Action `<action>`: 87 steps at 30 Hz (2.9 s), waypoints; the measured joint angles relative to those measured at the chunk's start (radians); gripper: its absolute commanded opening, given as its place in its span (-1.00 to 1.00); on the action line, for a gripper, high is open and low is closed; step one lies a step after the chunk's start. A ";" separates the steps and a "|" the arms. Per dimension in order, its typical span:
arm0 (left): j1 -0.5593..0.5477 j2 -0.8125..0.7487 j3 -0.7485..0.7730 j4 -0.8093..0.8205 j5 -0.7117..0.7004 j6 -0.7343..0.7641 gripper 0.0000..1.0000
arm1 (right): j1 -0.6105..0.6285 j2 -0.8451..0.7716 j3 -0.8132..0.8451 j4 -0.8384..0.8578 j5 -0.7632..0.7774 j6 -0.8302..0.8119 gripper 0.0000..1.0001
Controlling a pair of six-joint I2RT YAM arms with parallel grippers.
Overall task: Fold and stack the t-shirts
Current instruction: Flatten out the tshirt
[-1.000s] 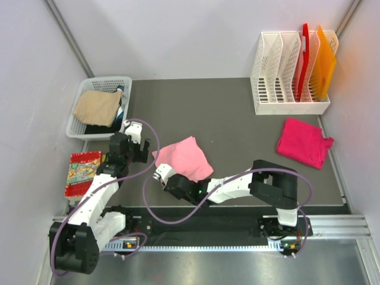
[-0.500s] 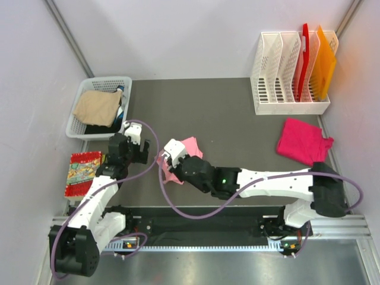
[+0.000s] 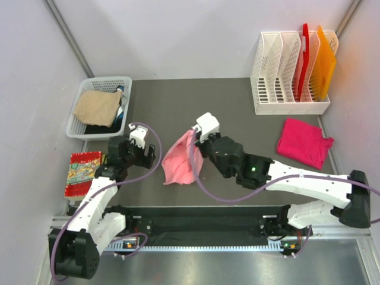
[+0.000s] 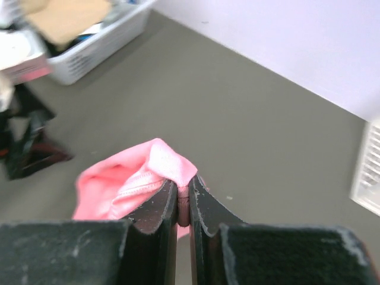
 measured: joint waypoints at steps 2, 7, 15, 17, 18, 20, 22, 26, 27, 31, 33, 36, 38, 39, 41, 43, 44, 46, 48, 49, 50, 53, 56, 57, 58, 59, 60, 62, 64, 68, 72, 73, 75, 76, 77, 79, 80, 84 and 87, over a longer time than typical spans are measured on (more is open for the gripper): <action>0.000 0.039 0.008 -0.002 0.044 0.003 0.73 | -0.034 -0.060 -0.031 -0.012 0.033 0.000 -0.97; -0.021 0.137 0.043 -0.002 0.119 0.002 0.75 | -0.058 -0.198 -0.058 -0.039 0.052 0.005 -0.97; -0.258 0.245 0.113 0.024 0.139 -0.002 0.75 | -0.057 -0.289 -0.134 -0.056 0.066 0.028 -0.97; -0.323 0.269 0.116 0.025 0.145 -0.003 0.75 | -0.057 -0.290 -0.151 -0.066 0.077 0.030 -0.98; -0.348 0.281 0.116 0.026 0.148 -0.003 0.74 | -0.057 -0.290 -0.159 -0.071 0.085 0.030 -0.98; -0.378 0.307 0.116 0.027 0.150 -0.003 0.74 | -0.057 -0.290 -0.167 -0.081 0.101 0.031 -0.98; -0.390 0.333 0.116 0.027 0.151 -0.002 0.72 | -0.057 -0.293 -0.167 -0.094 0.111 0.031 -0.98; -0.404 0.350 0.116 0.021 0.153 0.007 0.66 | -0.057 -0.318 -0.167 -0.099 0.126 0.031 -0.98; -0.407 0.349 0.116 0.018 0.155 0.014 0.58 | -0.057 -0.323 -0.167 -0.100 0.132 0.031 -0.98; -0.411 0.311 0.111 -0.013 0.164 0.057 0.23 | -0.060 -0.328 -0.167 -0.101 0.145 0.030 -0.97; -0.411 0.267 0.100 -0.034 0.170 0.083 0.16 | -0.064 -0.328 -0.167 -0.103 0.150 0.030 -0.97; -0.413 0.193 0.081 -0.062 0.187 0.126 0.13 | -0.071 -0.327 -0.167 -0.104 0.152 0.031 -0.96; -0.415 0.181 0.076 -0.066 0.193 0.150 0.05 | -0.076 -0.327 -0.167 -0.104 0.152 0.030 -0.95; -0.417 0.187 0.076 -0.069 0.196 0.166 0.03 | -0.077 -0.327 -0.167 -0.103 0.153 0.030 -0.95; -0.421 0.218 0.076 -0.077 0.202 0.199 -0.05 | -0.085 -0.325 -0.167 -0.104 0.152 0.030 -0.95; -0.423 0.269 0.075 -0.092 0.209 0.240 -0.09 | -0.097 -0.320 -0.167 -0.104 0.150 0.029 -0.95; -0.424 0.296 0.073 -0.100 0.214 0.261 -0.13 | -0.104 -0.317 -0.166 -0.105 0.148 0.029 -0.95; -0.425 0.331 0.064 -0.115 0.219 0.296 -0.13 | -0.115 -0.312 -0.166 -0.108 0.147 0.027 -0.95; -0.426 0.341 0.053 -0.136 0.221 0.327 -0.10 | -0.126 -0.310 -0.165 -0.118 0.144 0.026 -0.95; -0.427 0.340 0.051 -0.148 0.220 0.340 -0.10 | -0.130 -0.309 -0.164 -0.121 0.144 0.024 -0.95; -0.427 0.332 0.051 -0.167 0.214 0.355 -0.08 | -0.136 -0.308 -0.162 -0.125 0.140 0.023 -0.95; -0.427 0.263 0.050 -0.210 0.200 0.390 -0.04 | -0.151 -0.306 -0.151 -0.134 0.134 0.019 -0.95; -0.427 0.141 0.033 -0.218 0.209 0.406 -0.01 | -0.166 -0.303 -0.144 -0.138 0.127 0.019 -0.95; -0.427 0.111 0.025 -0.212 0.215 0.407 -0.01 | -0.170 -0.299 -0.140 -0.140 0.125 0.018 -0.95; -0.427 0.091 0.017 -0.206 0.221 0.409 -0.01 | -0.172 -0.299 -0.139 -0.140 0.121 0.018 -0.95; -0.427 0.085 0.010 -0.201 0.228 0.409 -0.01 | -0.175 -0.298 -0.139 -0.140 0.120 0.019 -0.95; -0.427 0.093 0.005 -0.199 0.233 0.410 -0.01 | -0.177 -0.297 -0.139 -0.141 0.117 0.018 -0.95; -0.427 0.134 0.002 -0.194 0.240 0.410 0.04 | -0.182 -0.295 -0.139 -0.141 0.111 0.019 -0.96; -0.427 0.198 0.002 -0.186 0.245 0.410 0.07 | -0.188 -0.293 -0.139 -0.142 0.106 0.019 -0.96; -0.427 0.288 -0.002 -0.149 0.251 0.406 0.09 | -0.200 -0.293 -0.139 -0.142 0.099 0.019 -0.96; -0.427 0.334 -0.002 -0.099 0.252 0.389 0.12 | -0.208 -0.293 -0.139 -0.142 0.090 0.019 -0.97; -0.427 0.339 -0.002 -0.085 0.252 0.386 0.12 | -0.209 -0.293 -0.139 -0.142 0.088 0.019 -0.97; -0.427 0.346 -0.001 -0.061 0.255 0.371 0.12 | -0.211 -0.293 -0.139 -0.142 0.084 0.019 -0.98; -0.427 0.351 0.002 -0.053 0.257 0.365 0.12 | -0.212 -0.293 -0.139 -0.142 0.082 0.019 -0.98; -0.427 0.359 0.008 -0.046 0.260 0.359 0.12 | -0.212 -0.293 -0.139 -0.142 0.080 0.019 -0.98; -0.427 0.372 0.021 -0.032 0.270 0.348 0.12 | -0.213 -0.293 -0.139 -0.142 0.077 0.019 -0.98; -0.427 0.377 0.027 -0.028 0.277 0.341 0.09 | -0.213 -0.293 -0.139 -0.142 0.077 0.019 -0.99; -0.428 0.401 0.040 -0.002 0.289 0.322 -0.41 | -0.213 -0.293 -0.139 -0.142 0.076 0.019 -1.00; -0.428 0.438 0.047 0.020 0.285 0.312 -0.87 | -0.213 -0.293 -0.139 -0.142 0.076 0.019 -1.00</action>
